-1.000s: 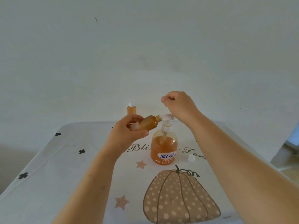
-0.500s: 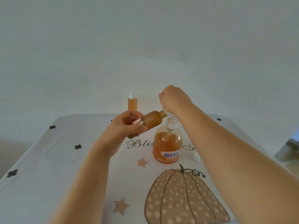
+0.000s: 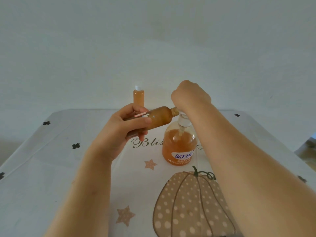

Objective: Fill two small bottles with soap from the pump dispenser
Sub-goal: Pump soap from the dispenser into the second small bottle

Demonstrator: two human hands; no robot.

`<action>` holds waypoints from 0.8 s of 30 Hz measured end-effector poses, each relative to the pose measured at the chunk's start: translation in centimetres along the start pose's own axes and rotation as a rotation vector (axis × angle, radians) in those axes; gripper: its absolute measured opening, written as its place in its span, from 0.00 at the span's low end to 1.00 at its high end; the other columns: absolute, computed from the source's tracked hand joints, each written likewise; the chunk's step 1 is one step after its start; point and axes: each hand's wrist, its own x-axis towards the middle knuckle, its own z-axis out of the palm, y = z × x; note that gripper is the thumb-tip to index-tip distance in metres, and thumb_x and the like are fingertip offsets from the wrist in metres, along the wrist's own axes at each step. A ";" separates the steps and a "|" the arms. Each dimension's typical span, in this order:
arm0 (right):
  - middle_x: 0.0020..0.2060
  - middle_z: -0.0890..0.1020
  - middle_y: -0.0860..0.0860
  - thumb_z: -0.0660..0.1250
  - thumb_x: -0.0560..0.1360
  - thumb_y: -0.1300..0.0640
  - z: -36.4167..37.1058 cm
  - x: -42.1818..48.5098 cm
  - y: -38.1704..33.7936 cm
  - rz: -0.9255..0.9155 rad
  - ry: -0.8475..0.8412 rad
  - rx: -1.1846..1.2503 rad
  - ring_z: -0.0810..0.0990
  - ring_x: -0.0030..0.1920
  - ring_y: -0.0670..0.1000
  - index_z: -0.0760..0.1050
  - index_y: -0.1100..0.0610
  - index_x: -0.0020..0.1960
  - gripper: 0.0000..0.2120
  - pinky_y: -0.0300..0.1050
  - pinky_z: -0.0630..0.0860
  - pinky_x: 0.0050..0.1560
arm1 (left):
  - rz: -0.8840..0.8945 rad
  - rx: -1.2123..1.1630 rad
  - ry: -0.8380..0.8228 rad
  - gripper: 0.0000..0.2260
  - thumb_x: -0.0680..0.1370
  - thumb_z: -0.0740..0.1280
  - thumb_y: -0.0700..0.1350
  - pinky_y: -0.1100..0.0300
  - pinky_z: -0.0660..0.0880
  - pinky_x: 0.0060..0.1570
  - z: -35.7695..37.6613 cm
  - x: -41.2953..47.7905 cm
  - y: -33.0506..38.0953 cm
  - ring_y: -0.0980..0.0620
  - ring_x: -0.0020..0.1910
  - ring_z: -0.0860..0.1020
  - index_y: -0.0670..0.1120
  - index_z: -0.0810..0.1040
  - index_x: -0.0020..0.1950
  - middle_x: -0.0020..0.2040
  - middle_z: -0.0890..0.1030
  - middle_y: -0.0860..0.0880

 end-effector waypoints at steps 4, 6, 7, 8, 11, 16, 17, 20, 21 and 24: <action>0.33 0.73 0.52 0.59 0.78 0.63 0.0 -0.2 0.1 -0.005 0.020 0.010 0.71 0.33 0.51 0.67 0.57 0.37 0.12 0.45 0.66 0.36 | -0.002 -0.010 -0.019 0.15 0.62 0.76 0.46 0.59 0.74 0.30 0.0 -0.2 -0.2 0.48 0.32 0.77 0.45 0.79 0.46 0.39 0.79 0.46; 0.33 0.73 0.52 0.59 0.78 0.62 -0.1 -0.3 0.1 -0.004 0.030 0.033 0.72 0.34 0.52 0.67 0.57 0.36 0.11 0.45 0.67 0.37 | 0.015 -0.028 -0.019 0.14 0.62 0.76 0.45 0.59 0.74 0.30 0.2 -0.4 -0.1 0.48 0.32 0.77 0.46 0.77 0.45 0.40 0.78 0.46; 0.34 0.75 0.52 0.59 0.78 0.62 -0.2 -0.3 0.1 0.000 0.034 0.057 0.72 0.34 0.52 0.68 0.57 0.37 0.11 0.44 0.67 0.37 | 0.024 -0.030 -0.021 0.14 0.63 0.76 0.44 0.59 0.74 0.31 0.2 -0.5 -0.1 0.48 0.33 0.77 0.46 0.77 0.44 0.40 0.78 0.46; 0.36 0.78 0.51 0.59 0.78 0.62 -0.4 -0.3 0.0 0.006 0.037 0.087 0.73 0.34 0.52 0.70 0.57 0.37 0.10 0.44 0.67 0.36 | 0.034 -0.030 -0.022 0.13 0.64 0.76 0.43 0.59 0.75 0.31 0.3 -0.6 -0.1 0.48 0.33 0.77 0.46 0.77 0.44 0.40 0.78 0.46; 0.41 0.85 0.51 0.59 0.77 0.61 -1.0 -0.3 -0.4 0.026 0.025 0.201 0.80 0.39 0.53 0.76 0.57 0.41 0.09 0.42 0.70 0.36 | 0.054 -0.043 0.014 0.08 0.68 0.73 0.38 0.59 0.76 0.32 0.6 -0.8 -0.1 0.47 0.34 0.78 0.46 0.78 0.43 0.39 0.78 0.45; 0.39 0.87 0.52 0.59 0.76 0.61 -2.5 -0.5 -0.4 -0.004 0.004 0.343 0.86 0.44 0.57 0.81 0.58 0.46 0.12 0.54 0.80 0.56 | 0.070 -0.100 0.080 0.07 0.66 0.77 0.41 0.59 0.76 0.32 1.0 -0.8 0.0 0.47 0.34 0.79 0.49 0.82 0.41 0.40 0.81 0.45; 0.41 0.86 0.52 0.58 0.77 0.59 -2.5 -0.5 -0.4 -0.024 0.029 0.329 0.85 0.45 0.58 0.81 0.58 0.48 0.12 0.54 0.80 0.56 | 0.067 -0.108 0.088 0.07 0.67 0.76 0.41 0.59 0.76 0.32 1.0 -0.7 0.0 0.47 0.33 0.79 0.49 0.82 0.40 0.40 0.81 0.45; 0.45 0.85 0.53 0.57 0.80 0.55 -1.6 -0.5 -0.1 -0.067 0.069 0.247 0.84 0.47 0.57 0.79 0.58 0.51 0.13 0.51 0.80 0.54 | 0.067 -0.108 0.097 0.05 0.69 0.73 0.41 0.59 0.77 0.32 1.1 -0.6 -0.1 0.47 0.34 0.79 0.50 0.83 0.41 0.41 0.82 0.46; 0.45 0.85 0.54 0.57 0.80 0.55 -1.2 -0.4 0.1 -0.076 0.065 0.232 0.84 0.46 0.57 0.79 0.58 0.50 0.13 0.49 0.79 0.51 | 0.069 -0.110 0.101 0.05 0.69 0.73 0.41 0.59 0.77 0.32 1.1 -0.6 -0.1 0.47 0.34 0.79 0.49 0.83 0.42 0.41 0.82 0.46; 0.43 0.85 0.53 0.56 0.81 0.56 -0.7 -0.2 0.2 -0.095 0.069 0.172 0.82 0.42 0.55 0.78 0.58 0.47 0.13 0.44 0.73 0.39 | 0.060 -0.114 0.096 0.05 0.70 0.73 0.41 0.59 0.77 0.32 1.0 -0.6 -0.1 0.47 0.34 0.79 0.47 0.82 0.45 0.41 0.81 0.46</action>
